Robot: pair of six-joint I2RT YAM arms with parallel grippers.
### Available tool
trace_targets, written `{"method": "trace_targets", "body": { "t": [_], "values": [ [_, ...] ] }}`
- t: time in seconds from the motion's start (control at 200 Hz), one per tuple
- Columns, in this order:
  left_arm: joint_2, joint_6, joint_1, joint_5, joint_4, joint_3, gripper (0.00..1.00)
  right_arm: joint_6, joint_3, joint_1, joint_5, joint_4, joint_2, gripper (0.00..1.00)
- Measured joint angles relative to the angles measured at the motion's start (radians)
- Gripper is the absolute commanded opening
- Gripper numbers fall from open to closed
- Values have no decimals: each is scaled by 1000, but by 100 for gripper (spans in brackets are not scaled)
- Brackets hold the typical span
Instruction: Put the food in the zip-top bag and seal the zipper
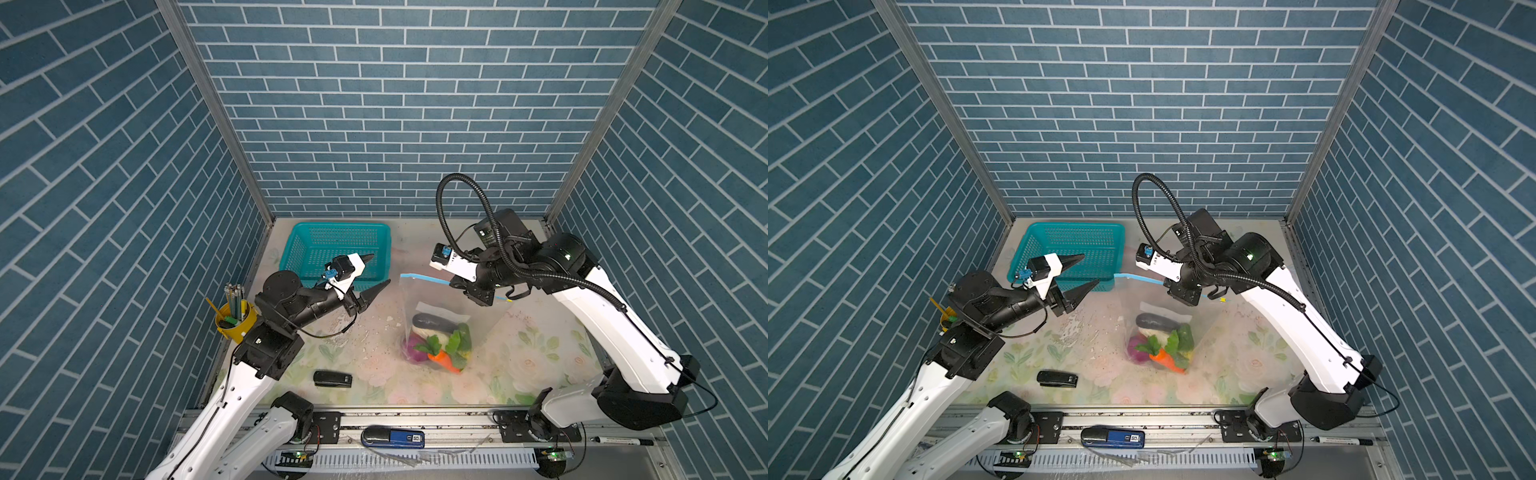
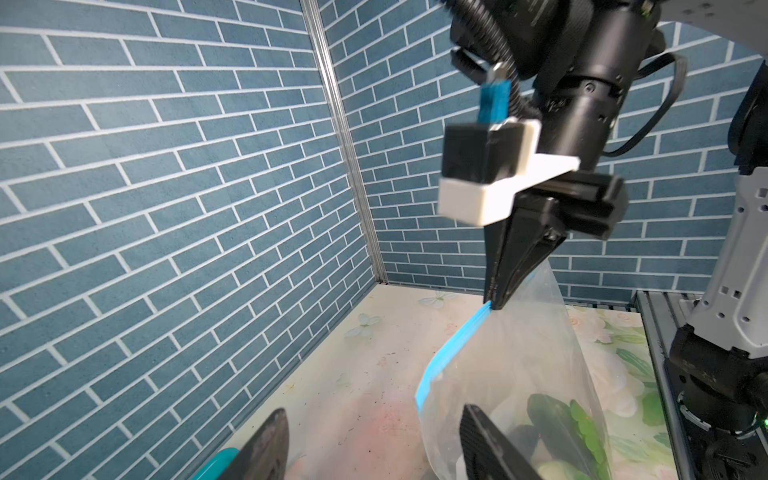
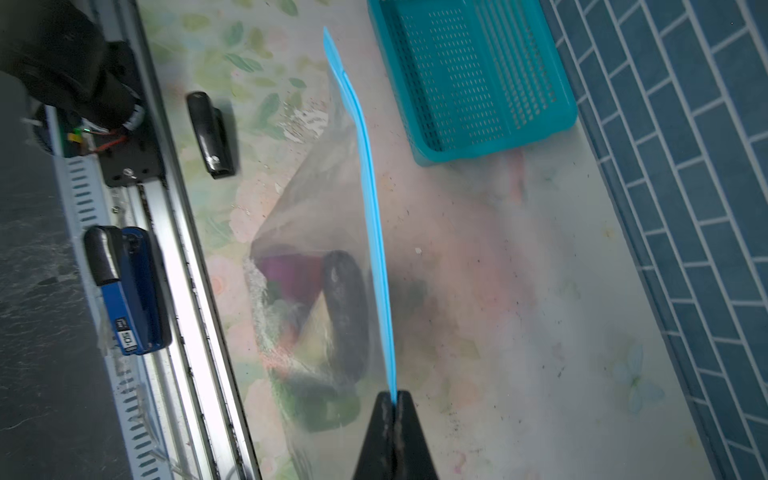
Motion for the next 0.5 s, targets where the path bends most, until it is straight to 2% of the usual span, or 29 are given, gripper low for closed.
{"method": "trace_targets", "body": {
  "t": [0.14, 0.3, 0.38, 0.465, 0.5],
  "values": [
    [32, -1, 0, -7, -4, -22, 67, -45, -60, -224, -16, 144, 138, 0],
    [51, -6, 0, -14, -12, -77, 65, -156, -107, -370, -26, 330, 372, 0],
    [47, -21, 0, -1, -2, -112, 65, -188, -47, -420, -42, 371, 522, 0],
    [33, -43, 0, 5, 5, -154, 67, -215, 97, -470, -61, 381, 716, 0],
    [28, -52, 0, 4, 5, -171, 67, -222, 163, -489, -64, 387, 792, 9]
  ]
}}
